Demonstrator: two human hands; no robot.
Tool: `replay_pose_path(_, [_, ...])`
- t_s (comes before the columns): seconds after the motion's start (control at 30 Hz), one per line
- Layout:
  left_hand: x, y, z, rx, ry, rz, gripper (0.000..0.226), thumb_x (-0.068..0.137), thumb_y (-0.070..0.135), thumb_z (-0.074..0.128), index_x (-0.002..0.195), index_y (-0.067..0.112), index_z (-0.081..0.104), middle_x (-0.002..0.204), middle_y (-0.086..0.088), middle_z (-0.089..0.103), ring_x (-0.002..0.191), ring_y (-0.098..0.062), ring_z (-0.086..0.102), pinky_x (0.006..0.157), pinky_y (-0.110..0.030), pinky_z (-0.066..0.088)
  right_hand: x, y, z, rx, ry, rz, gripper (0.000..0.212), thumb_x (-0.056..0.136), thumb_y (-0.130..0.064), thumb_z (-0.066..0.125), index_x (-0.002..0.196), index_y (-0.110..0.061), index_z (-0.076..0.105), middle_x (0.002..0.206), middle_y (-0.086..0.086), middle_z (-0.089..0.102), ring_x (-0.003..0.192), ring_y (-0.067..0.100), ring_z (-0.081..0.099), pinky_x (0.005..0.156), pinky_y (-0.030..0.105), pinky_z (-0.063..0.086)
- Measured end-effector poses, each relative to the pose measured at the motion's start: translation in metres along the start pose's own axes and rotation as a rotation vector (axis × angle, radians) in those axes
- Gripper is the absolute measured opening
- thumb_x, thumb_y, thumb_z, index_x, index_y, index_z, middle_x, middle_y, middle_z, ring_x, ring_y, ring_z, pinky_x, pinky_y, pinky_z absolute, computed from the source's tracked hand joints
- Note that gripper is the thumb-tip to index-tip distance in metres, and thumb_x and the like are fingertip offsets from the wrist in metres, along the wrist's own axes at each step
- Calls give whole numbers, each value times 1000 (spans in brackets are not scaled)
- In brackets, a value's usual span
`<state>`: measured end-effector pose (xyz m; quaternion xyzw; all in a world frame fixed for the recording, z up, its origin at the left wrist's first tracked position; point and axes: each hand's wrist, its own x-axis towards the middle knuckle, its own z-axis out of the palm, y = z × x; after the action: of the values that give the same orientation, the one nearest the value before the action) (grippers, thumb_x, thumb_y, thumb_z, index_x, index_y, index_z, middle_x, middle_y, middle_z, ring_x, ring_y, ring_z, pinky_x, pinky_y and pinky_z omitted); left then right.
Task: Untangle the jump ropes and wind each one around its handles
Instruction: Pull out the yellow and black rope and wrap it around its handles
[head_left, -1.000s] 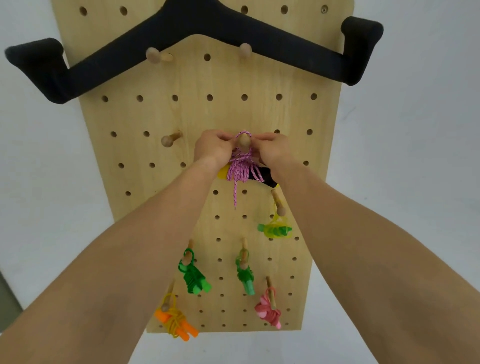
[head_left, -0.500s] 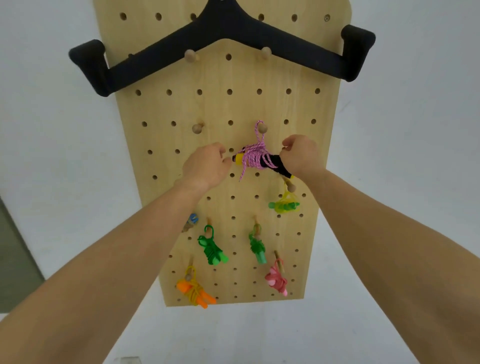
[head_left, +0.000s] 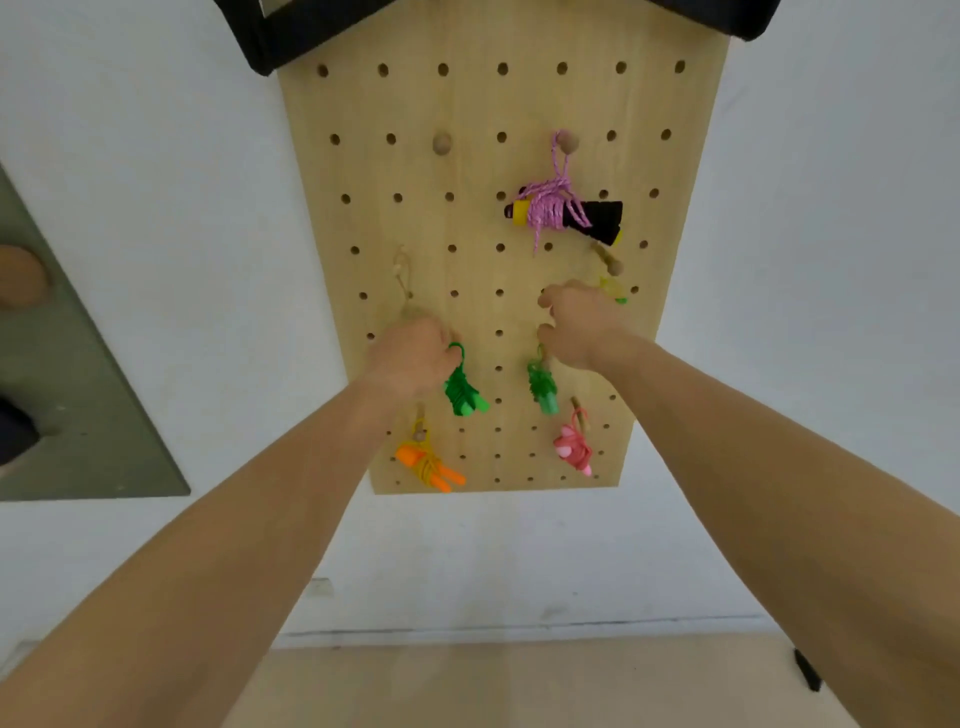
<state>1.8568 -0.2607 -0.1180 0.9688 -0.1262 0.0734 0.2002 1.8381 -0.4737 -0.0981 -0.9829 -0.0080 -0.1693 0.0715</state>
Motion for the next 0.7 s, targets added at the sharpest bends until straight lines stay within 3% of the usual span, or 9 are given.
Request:
replay_pose_path(0.1, [-15, -21, 43, 35, -14, -63, 33, 98, 35, 48, 115, 11, 63, 101, -6, 67, 91, -24, 63, 84, -40, 54, -16, 0, 54, 18, -83, -21, 43, 93, -22, 52, 135, -14, 54, 122, 10, 56, 113, 34, 56, 89, 44, 53])
replay_pose_path(0.33, [-45, -90, 216, 88, -123, -117, 32, 98, 36, 52, 110, 9, 65, 106, -10, 67, 95, -29, 64, 76, -35, 51, -79, 26, 239, 34, -269, -60, 41, 94, -25, 52, 133, -13, 53, 122, 11, 56, 109, 34, 57, 88, 42, 52])
replay_pose_path(0.47, [-61, -133, 341, 104, -196, -189, 40, 99, 42, 49, 130, 18, 57, 129, -5, 60, 118, -28, 56, 95, -39, 48, -119, 49, 359, 61, -336, -26, 42, 95, -26, 52, 136, -15, 51, 131, 8, 52, 121, 32, 51, 96, 41, 47])
replay_pose_path(0.7, [-106, -203, 559, 114, -321, -194, 39, 99, 37, 49, 130, 17, 57, 127, -6, 62, 114, -28, 58, 93, -41, 51, -195, 87, 575, 80, -469, 28, 41, 97, -23, 48, 137, -14, 49, 133, 8, 51, 121, 30, 50, 91, 40, 45])
